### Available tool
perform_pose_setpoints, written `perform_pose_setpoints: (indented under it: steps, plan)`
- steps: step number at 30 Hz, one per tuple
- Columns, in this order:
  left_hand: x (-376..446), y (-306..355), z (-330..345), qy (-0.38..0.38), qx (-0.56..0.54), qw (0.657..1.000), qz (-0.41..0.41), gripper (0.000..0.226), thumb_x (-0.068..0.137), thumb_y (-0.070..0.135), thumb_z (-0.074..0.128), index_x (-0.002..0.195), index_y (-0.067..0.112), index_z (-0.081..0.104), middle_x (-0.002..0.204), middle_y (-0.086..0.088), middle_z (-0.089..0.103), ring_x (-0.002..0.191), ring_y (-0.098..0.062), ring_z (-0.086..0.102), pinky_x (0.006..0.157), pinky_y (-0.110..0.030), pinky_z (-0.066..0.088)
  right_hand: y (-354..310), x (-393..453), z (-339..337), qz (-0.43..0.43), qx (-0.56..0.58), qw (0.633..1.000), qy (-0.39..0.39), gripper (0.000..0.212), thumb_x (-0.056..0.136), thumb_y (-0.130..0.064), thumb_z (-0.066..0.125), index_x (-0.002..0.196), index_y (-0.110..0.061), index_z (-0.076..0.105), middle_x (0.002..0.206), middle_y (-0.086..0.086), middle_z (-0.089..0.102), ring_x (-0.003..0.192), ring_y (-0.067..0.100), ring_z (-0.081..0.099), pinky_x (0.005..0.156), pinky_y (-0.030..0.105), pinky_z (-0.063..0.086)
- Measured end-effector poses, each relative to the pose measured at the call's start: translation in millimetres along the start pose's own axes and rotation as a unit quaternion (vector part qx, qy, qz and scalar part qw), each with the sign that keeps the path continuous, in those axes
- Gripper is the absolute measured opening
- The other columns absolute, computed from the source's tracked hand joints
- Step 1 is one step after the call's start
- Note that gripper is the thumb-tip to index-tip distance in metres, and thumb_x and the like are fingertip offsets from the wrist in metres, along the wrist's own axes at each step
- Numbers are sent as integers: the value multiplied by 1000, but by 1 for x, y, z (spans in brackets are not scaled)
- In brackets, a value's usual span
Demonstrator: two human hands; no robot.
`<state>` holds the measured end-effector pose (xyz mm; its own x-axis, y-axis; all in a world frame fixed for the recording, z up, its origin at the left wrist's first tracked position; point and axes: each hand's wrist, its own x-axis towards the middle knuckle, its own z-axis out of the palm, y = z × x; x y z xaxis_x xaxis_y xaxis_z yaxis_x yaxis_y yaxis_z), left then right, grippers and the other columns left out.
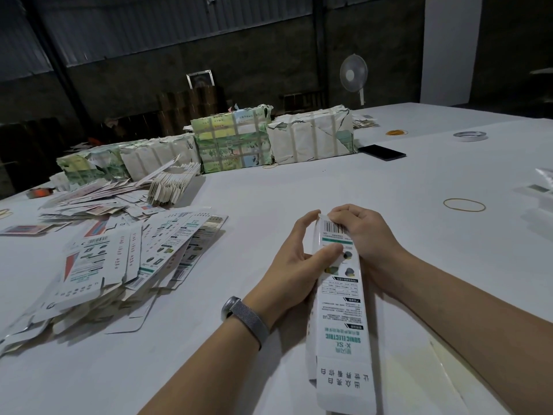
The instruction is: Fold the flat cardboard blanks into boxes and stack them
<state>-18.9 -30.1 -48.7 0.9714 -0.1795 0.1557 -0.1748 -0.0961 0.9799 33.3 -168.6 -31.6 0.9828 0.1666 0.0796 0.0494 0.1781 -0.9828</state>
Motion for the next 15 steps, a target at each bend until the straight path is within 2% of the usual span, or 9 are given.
perform_pose_setpoints:
  steps: [6, 10, 15]
  plan:
    - [0, 1, 0, 2, -7, 1000, 9, 60, 86, 32, 64, 138, 44, 36, 112, -11, 76, 87, -32, 75, 78, -44, 61, -3, -3, 1, 4, 22, 1000, -10, 20, 97, -7, 52, 83, -13, 66, 66, 7, 66, 54, 17, 61, 48, 25, 51]
    - [0, 2, 0, 0, 0, 1000, 10, 59, 88, 31, 63, 140, 40, 37, 115, -13, 74, 85, -30, 75, 74, -40, 61, -5, -5, 1, 7, 32, 999, -16, 22, 96, -3, 48, 85, -12, 64, 69, 8, 65, 55, 19, 59, 47, 25, 51]
    - [-1, 1, -2, -8, 9, 1000, 8, 44, 103, 17, 55, 137, 38, 38, 117, -18, 72, 78, -24, 74, 67, -33, 59, -5, -5, 0, 5, 18, 1000, -19, 23, 96, -2, 46, 85, -11, 64, 67, 7, 64, 54, 18, 59, 46, 26, 51]
